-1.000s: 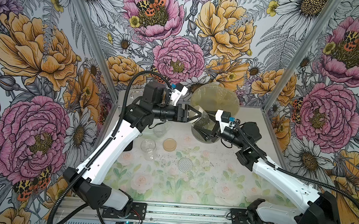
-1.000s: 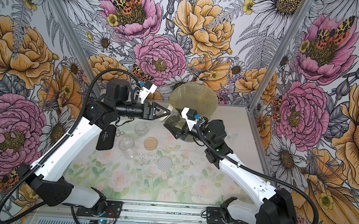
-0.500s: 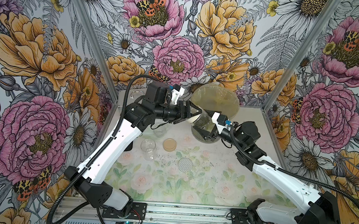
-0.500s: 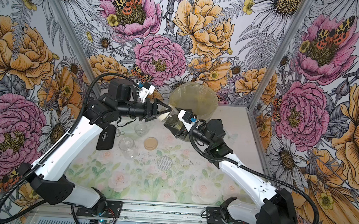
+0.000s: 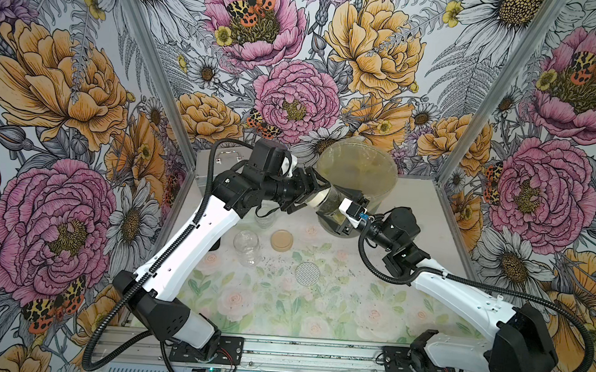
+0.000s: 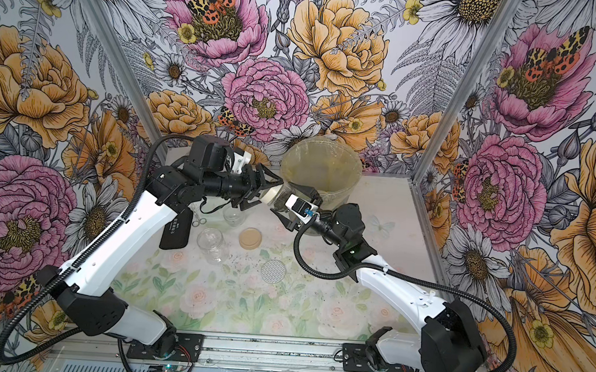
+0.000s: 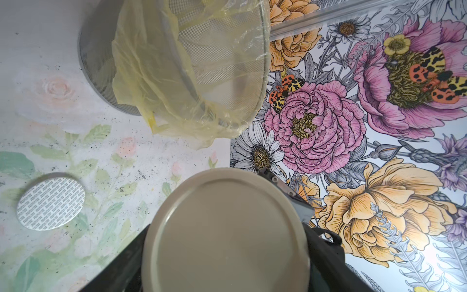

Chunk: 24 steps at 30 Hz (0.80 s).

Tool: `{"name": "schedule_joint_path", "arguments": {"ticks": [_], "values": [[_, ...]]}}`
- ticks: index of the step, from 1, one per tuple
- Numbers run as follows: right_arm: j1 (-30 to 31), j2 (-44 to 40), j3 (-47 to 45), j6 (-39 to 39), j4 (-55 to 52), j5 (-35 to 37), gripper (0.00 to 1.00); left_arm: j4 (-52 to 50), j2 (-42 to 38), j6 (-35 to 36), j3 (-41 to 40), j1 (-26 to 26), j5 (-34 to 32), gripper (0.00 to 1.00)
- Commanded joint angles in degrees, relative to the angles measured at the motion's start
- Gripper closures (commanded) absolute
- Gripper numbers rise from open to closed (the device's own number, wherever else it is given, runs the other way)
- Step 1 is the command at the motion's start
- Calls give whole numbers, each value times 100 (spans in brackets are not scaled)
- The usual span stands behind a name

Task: Empty moldy tea leaves from jars
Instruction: Unscrew the lid from the jar.

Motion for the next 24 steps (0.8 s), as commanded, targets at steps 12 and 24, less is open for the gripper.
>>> {"name": "schedule_joint_path", "arguments": {"ticks": [12, 24], "values": [[-82, -70, -328, -264, 723, 330, 81, -234, 341, -1417, 1037, -38, -957, 47], [-156, -3, -254, 907, 1811, 567, 85, -489, 1298, -43, 3306, -643, -986, 1]]}}
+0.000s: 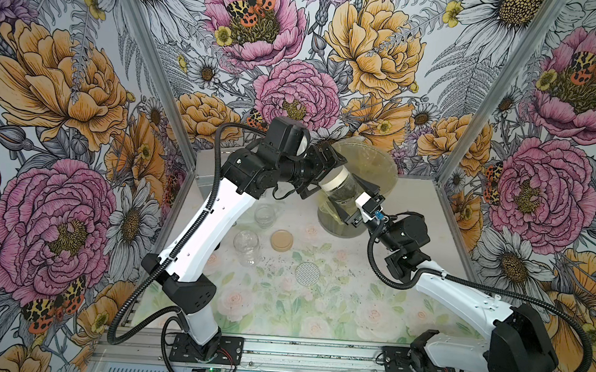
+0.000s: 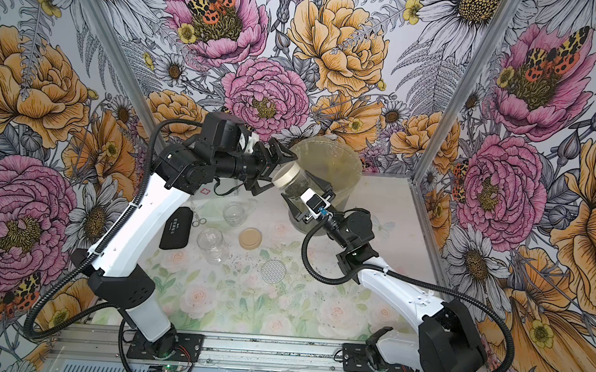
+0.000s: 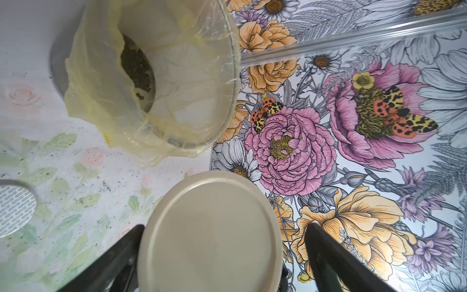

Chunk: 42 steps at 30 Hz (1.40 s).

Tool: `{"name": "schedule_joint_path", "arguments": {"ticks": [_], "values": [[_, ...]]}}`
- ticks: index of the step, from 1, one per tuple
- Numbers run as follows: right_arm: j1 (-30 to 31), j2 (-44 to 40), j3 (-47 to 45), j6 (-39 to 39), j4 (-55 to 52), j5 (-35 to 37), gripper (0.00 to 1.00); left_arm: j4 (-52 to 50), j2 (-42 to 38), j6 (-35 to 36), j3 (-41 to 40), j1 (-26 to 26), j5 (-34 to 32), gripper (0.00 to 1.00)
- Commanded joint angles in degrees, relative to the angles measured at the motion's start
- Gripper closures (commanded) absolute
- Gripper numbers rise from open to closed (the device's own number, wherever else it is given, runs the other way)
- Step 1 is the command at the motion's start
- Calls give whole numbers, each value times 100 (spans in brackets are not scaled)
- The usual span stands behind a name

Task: Empty moldy tea leaves from jars
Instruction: Unscrew the lid from the jar.

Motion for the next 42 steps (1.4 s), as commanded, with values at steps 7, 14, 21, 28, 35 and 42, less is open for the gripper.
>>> {"name": "schedule_joint_path", "arguments": {"ticks": [7, 14, 21, 28, 35, 42], "values": [[-38, -100, 46, 767, 500, -68, 85, 115, -46, 962, 720, -104, -469, 1], [-98, -331, 154, 1225, 544, -70, 86, -217, -187, 2195, 997, -113, -1013, 1], [-200, -655, 143, 1762, 464, -271, 86, -181, -560, 5565, 1252, -130, -554, 1], [-279, -1017, 133, 2065, 157, -738, 87, -206, -1056, 7564, 101, 148, 1162, 1], [-389, -1339, 191, 2166, -368, -1352, 87, -358, -880, 7984, -143, 154, 2370, 1], [-400, -1405, 276, 2263, -508, -1688, 87, -362, -515, 7886, 150, 165, 3254, 1]]}}
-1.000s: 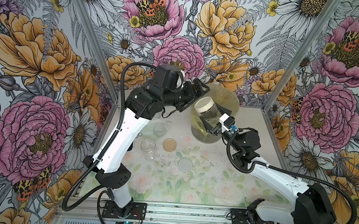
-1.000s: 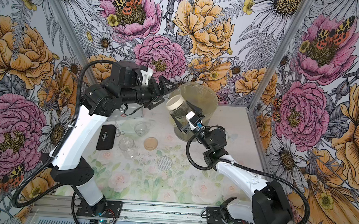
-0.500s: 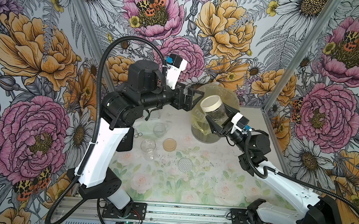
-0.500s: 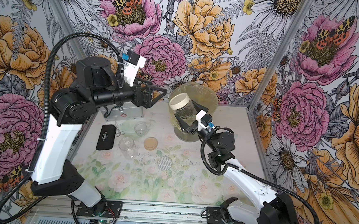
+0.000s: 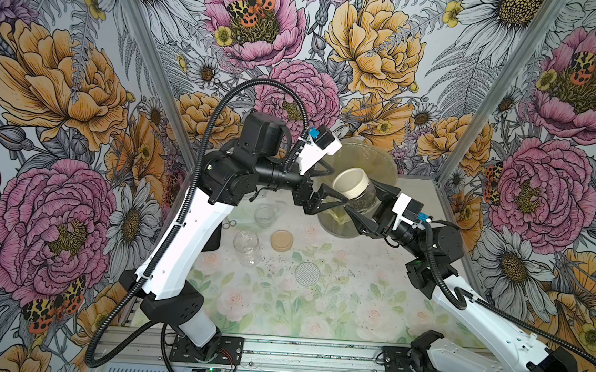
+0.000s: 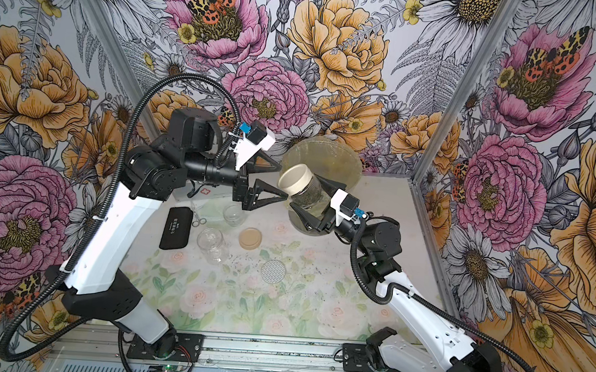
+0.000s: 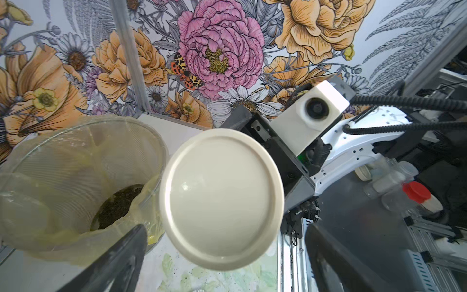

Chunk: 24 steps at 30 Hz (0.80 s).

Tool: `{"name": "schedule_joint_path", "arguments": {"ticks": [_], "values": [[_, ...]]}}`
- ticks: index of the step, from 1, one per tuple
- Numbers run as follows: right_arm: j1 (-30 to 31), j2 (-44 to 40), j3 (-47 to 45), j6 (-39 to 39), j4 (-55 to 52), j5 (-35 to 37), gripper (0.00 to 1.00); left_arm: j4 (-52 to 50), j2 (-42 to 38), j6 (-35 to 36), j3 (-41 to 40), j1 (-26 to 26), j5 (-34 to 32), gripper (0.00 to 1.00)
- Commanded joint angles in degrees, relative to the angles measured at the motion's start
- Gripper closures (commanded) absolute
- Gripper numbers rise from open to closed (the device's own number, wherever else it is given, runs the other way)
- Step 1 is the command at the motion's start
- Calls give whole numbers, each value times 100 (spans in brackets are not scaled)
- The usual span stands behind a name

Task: Empty moldy tea leaves from jars
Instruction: Unscrew the lid from the jar.

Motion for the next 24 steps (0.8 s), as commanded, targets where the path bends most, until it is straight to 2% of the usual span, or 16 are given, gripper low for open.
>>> {"name": "schedule_joint_path", "arguments": {"ticks": [1, 10, 17, 21, 24], "values": [[-32, -133, 264, 152, 107, -225, 87, -16, 93, -2, 277, 49, 799, 1], [-32, -89, 404, 281, 266, -320, 87, -9, 270, -438, 122, 112, 952, 1], [-26, -34, 432, 347, 331, -422, 88, -14, 435, -562, 256, 60, 727, 1], [-28, -71, 409, 331, 264, -432, 88, 249, 365, -782, 292, 234, 899, 1], [-17, -20, 416, 303, 209, -471, 88, 289, 407, -846, 376, 134, 839, 1]]}}
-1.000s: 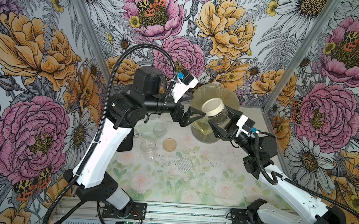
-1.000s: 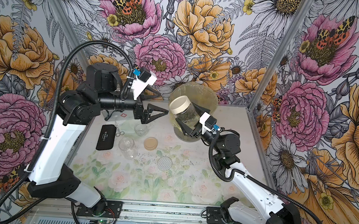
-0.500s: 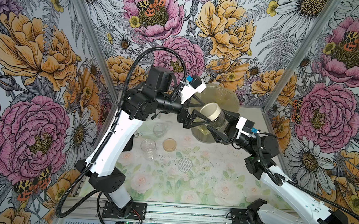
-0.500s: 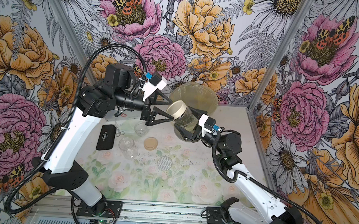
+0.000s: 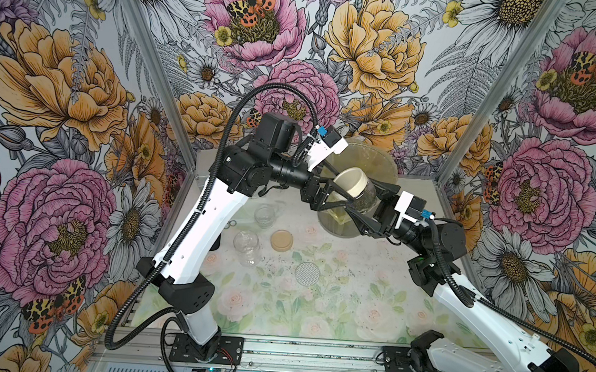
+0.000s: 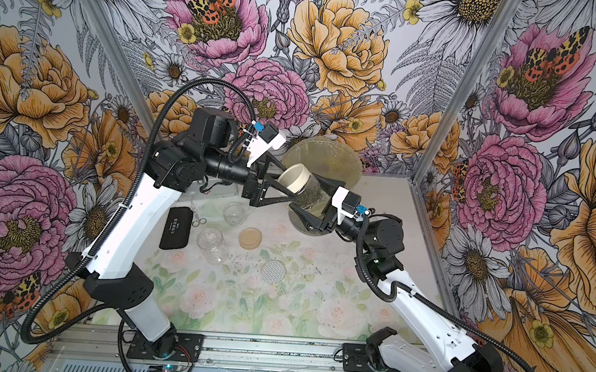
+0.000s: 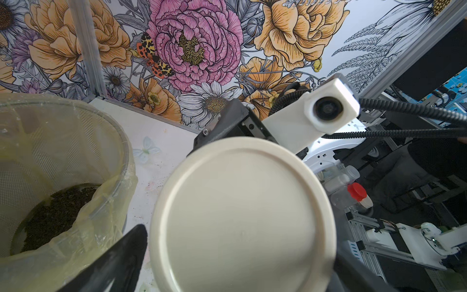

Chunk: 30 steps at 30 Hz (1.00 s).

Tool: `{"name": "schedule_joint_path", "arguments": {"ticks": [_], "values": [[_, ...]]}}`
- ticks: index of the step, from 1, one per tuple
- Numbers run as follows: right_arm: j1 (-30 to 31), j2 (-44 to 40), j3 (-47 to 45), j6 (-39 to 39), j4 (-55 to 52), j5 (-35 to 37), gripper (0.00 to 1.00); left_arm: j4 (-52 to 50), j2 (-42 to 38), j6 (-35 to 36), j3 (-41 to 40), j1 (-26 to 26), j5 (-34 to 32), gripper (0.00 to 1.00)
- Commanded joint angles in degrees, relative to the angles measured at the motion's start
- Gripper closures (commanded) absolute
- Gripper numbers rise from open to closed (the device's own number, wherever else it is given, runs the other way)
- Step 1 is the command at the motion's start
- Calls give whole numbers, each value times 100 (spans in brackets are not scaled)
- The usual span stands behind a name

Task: Empty moldy tea leaves from jars
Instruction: Unscrew the lid from the jar.

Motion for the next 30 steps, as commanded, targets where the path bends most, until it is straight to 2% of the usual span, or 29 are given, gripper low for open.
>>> {"name": "schedule_joint_path", "arguments": {"ticks": [1, 9, 11, 18, 22, 23, 25, 26, 29, 30], "values": [[15, -26, 200, 81, 259, -137, 88, 259, -31, -218, 219, -34, -10, 1], [22, 72, 201, 83, 259, -235, 89, 258, 48, -219, 306, -62, -137, 2], [22, 84, 207, 85, 264, -256, 89, 259, 82, -252, 337, -86, -102, 5], [23, 102, 243, 46, 288, -118, 89, 259, 80, -427, 147, -264, -69, 29], [28, 130, 260, -82, 219, -6, 89, 259, 53, -565, 133, -288, -162, 52], [27, 138, 261, -179, 146, 59, 89, 261, 53, -607, 193, -306, -253, 53], [26, 155, 275, -502, -36, 194, 89, 259, 81, -769, 359, -391, -706, 57], [22, 172, 273, -728, -158, 281, 89, 263, 124, -986, 510, -441, -1040, 65], [31, 308, 299, -1373, -368, 542, 90, 246, 413, -2210, 1127, -453, -1981, 80], [31, 367, 296, -1502, -338, 621, 90, 244, 503, -2601, 1294, -451, -2223, 81]]}}
